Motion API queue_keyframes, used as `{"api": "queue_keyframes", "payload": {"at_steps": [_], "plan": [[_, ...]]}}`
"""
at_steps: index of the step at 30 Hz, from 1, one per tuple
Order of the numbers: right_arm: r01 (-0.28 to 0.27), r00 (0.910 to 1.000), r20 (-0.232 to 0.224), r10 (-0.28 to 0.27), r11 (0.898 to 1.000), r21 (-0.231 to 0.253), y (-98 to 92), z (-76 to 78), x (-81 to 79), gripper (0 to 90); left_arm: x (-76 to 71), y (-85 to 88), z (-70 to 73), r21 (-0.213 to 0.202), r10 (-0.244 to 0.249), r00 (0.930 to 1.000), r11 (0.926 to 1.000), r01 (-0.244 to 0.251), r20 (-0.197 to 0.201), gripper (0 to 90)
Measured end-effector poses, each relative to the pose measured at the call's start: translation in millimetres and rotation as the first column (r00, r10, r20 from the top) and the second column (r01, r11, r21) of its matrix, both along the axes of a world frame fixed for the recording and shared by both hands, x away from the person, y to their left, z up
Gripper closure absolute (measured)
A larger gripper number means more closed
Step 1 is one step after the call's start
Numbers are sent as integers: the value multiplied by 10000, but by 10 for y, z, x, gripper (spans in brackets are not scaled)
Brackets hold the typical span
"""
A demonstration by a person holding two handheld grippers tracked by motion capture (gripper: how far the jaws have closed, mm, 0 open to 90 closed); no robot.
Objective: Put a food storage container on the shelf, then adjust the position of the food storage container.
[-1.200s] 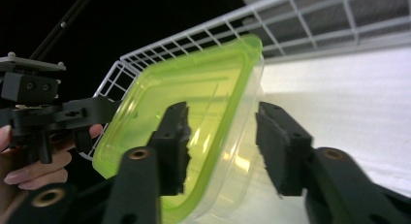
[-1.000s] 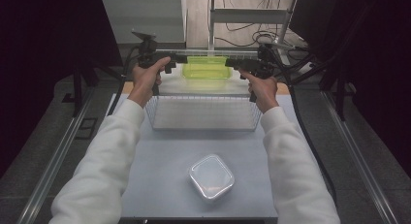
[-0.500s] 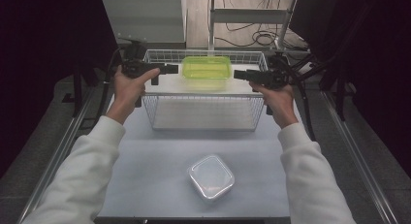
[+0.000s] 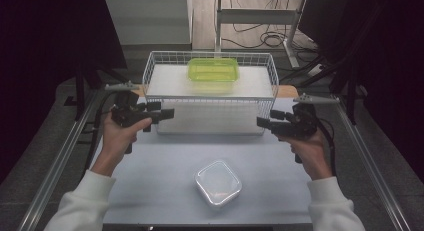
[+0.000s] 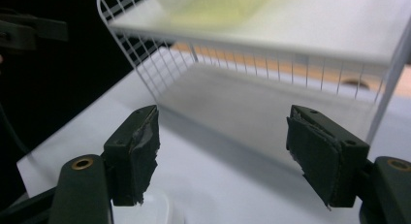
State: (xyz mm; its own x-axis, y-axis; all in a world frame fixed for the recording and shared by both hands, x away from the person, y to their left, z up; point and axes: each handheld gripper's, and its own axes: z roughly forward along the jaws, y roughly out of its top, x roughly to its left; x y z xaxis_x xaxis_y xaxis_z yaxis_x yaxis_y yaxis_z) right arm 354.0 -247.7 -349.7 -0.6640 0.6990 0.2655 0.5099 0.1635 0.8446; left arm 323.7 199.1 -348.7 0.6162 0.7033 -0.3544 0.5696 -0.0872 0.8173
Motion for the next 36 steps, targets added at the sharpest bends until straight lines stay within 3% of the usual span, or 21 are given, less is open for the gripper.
{"api": "queue_keyframes", "payload": {"at_steps": [8,21,29,36], "plan": [[-288,9981,-559,273,9992,-272,-20,-370,-255,278,-299,60,-450,257,59,9994,9997,-50,-348,304],[-638,9881,-1470,445,9895,-1298,109,-755,-391,286,-391,93,-996,1280,197,9908,9918,-24,-1342,304],[-885,9844,-1655,599,9812,-1713,215,-892,-385,295,-416,59,-1077,1407,260,9880,9900,-43,-1524,304],[-977,9853,-1538,738,9833,-1538,225,-830,-427,326,-421,68,-1074,1271,494,9860,9915,-292,-1594,289]]}}
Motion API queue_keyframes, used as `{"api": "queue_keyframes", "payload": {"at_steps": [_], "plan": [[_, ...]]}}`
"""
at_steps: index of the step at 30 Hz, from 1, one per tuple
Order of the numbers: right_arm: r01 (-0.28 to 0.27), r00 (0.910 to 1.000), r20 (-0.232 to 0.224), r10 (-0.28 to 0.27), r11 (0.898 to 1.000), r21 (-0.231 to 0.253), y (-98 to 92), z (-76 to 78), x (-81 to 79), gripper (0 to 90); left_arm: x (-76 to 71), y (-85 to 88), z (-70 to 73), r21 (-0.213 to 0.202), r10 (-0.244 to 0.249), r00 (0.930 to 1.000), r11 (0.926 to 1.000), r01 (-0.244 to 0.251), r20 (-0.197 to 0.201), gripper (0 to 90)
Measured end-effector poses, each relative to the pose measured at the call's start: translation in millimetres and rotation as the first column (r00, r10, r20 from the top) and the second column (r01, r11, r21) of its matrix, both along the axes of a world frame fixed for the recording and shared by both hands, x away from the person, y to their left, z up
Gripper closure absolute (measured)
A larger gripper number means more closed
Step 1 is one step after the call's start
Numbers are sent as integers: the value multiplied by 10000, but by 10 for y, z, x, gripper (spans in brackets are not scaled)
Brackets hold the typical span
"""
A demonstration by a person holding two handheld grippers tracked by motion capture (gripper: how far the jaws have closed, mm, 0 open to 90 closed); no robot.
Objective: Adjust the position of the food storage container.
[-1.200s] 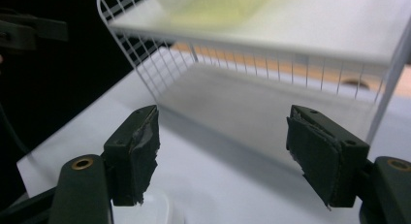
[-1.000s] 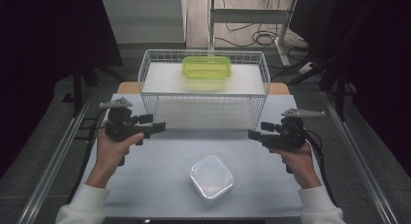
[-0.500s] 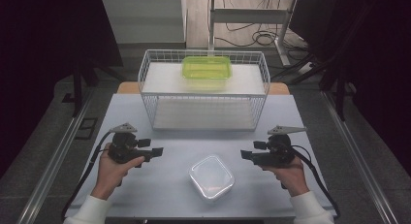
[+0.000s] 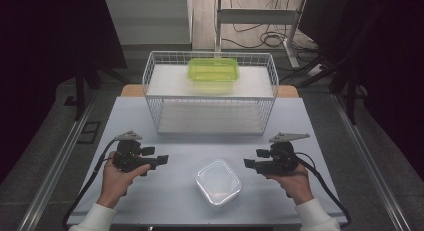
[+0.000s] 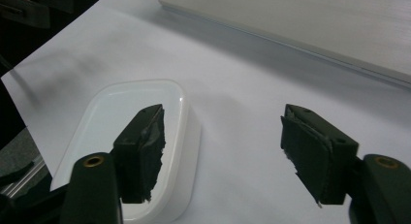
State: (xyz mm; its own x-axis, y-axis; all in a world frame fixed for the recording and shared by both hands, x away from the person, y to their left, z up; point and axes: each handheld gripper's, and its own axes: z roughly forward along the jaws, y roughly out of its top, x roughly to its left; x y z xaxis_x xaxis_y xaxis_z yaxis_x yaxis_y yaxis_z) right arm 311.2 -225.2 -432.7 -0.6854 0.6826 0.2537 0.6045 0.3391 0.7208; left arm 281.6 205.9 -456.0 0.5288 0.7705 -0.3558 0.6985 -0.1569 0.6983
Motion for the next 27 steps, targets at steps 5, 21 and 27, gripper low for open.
{"api": "queue_keyframes", "payload": {"at_steps": [5,21,27], "plan": [[-241,9997,-85,240,9997,-103,54,24,-6,339,12,-33,-33,-55,-61,9999,10000,60,-120,285],[-2126,9761,-655,2074,9734,-849,731,63,-324,438,56,-51,-99,-27,-383,9982,9993,382,-467,271],[-3098,9492,-908,3012,9451,-1043,1009,51,-518,520,24,-51,-71,-313,-335,9984,9990,321,-460,268]]}}
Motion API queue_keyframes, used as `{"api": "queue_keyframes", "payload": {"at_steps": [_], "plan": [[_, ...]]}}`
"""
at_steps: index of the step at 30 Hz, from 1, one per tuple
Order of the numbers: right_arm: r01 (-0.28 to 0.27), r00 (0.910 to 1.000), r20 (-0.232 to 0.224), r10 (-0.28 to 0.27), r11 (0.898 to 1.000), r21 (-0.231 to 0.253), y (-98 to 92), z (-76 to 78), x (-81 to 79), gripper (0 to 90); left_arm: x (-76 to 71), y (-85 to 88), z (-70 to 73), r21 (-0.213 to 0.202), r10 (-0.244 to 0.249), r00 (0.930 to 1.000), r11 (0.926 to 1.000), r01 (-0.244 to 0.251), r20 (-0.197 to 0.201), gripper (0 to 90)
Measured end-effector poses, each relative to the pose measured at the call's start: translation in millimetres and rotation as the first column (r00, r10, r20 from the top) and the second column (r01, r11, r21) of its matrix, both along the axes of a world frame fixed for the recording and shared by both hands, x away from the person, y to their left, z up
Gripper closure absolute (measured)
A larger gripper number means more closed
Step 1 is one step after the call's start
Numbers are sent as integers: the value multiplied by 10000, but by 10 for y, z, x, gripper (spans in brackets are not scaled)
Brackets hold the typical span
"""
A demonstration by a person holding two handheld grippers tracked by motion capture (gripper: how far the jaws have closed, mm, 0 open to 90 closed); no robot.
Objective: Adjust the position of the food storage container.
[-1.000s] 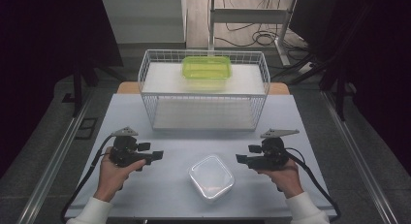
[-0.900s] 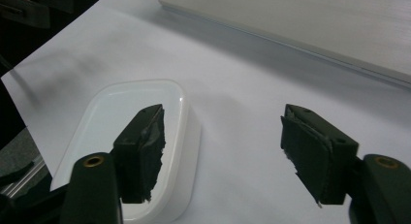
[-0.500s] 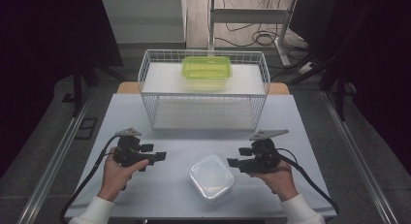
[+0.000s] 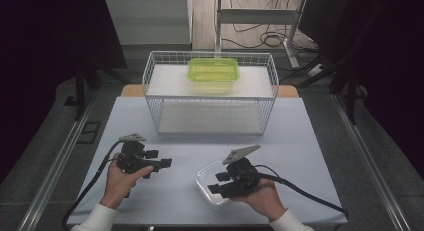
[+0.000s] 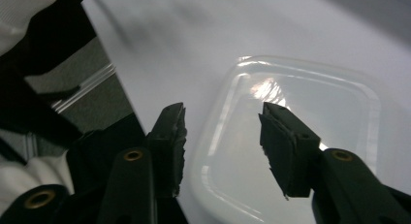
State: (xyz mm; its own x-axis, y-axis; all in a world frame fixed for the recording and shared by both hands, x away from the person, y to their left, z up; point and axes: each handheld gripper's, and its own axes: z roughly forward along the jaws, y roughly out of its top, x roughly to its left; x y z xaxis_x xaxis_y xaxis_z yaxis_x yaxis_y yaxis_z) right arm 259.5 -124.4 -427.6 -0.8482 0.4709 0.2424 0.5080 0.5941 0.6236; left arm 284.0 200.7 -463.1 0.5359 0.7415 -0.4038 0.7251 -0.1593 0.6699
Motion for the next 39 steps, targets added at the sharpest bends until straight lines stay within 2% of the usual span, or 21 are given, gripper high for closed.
{"api": "queue_keyframes", "payload": {"at_steps": [2,7,10,13,17,22,26,30,35,37,39], "plan": [[-286,9996,-32,286,9994,-216,87,-25,-55,535,4,5,5,-124,5,10000,9999,-5,-2,268],[-717,9974,-156,708,9949,-712,239,-98,-124,651,6,1,-11,12,-37,10000,10000,37,-51,267],[-932,9951,-419,899,9919,-868,295,-145,-142,721,13,5,-16,75,-41,10000,10000,42,-58,268],[-1248,9917,-476,1197,9843,-1248,361,-199,-192,797,21,5,-21,118,-1,10000,9999,2,-66,265],[-1657,9861,-455,1600,9692,-1824,435,-289,-267,883,25,-2,-37,241,-25,9999,9997,28,-125,263],[-1746,9846,-345,1714,9521,-2511,460,-369,-307,887,18,6,-25,192,86,9999,9998,-84,-65,265],[-1675,9855,-189,1689,9470,-2741,455,-367,-308,888,12,27,-7,133,174,9998,9998,-174,0,265],[-1437,9876,138,1563,9363,-3204,439,-372,-293,888,10,25,-13,214,131,9999,9997,-131,-7,266],[-1231,9891,345,1430,9331,-3380,407,-366,-253,888,7,14,-21,218,115,9999,9997,-114,-53,266],[-1173,9887,453,1426,9267,-3569,394,-376,-235,888,5,20,-16,229,115,9999,9997,-114,-21,266],[-1066,9901,474,1320,9277,-3579,367,-390,-208,888,0,30,-7,222,129,9999,9997,-129,5,266]]}}
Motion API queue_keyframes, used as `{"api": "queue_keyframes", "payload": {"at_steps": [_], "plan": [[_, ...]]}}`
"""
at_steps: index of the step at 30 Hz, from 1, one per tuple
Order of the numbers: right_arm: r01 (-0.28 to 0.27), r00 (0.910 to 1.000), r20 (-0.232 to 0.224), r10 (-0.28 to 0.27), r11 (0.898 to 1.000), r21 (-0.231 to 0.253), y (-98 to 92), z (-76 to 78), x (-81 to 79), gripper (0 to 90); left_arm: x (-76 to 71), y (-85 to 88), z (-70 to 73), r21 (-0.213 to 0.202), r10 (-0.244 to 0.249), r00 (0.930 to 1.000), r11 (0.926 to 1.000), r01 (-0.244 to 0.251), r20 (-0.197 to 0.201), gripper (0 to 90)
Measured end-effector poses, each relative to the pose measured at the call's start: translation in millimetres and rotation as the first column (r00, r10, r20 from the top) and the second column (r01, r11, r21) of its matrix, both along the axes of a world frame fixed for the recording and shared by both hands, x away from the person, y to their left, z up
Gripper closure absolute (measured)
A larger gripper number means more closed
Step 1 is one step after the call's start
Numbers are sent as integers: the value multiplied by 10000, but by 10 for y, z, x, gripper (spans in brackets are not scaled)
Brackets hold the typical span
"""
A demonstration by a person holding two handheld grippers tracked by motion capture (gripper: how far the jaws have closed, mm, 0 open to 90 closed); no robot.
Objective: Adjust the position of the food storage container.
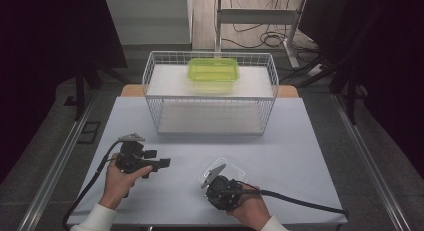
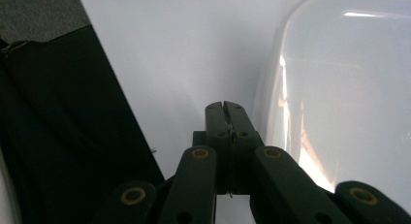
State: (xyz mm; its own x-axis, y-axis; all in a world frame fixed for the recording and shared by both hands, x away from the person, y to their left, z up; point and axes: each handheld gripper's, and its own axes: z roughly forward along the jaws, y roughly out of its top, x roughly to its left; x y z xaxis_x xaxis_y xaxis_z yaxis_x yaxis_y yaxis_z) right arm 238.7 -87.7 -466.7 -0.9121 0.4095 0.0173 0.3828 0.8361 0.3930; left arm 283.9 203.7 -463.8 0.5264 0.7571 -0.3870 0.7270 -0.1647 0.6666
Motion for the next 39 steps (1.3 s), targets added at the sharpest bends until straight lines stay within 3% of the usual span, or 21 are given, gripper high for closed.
{"api": "queue_keyframes", "payload": {"at_steps": [10,15,24,39], "plan": [[753,9964,406,-748,9971,-104,-189,7,211,888,-6,-8,-10,97,-43,10000,9999,43,-35,267],[871,9946,585,-862,9961,-138,-262,8,312,888,-14,4,-22,75,-11,10000,10000,11,-67,267],[1231,9908,592,-1216,9921,-224,-409,18,439,888,-17,40,-33,-198,85,9998,9998,-89,-189,272],[1654,9849,572,-1636,9858,-277,-559,3,544,888,-2,13,-58,-37,-53,9995,10000,52,-321,271]]}}
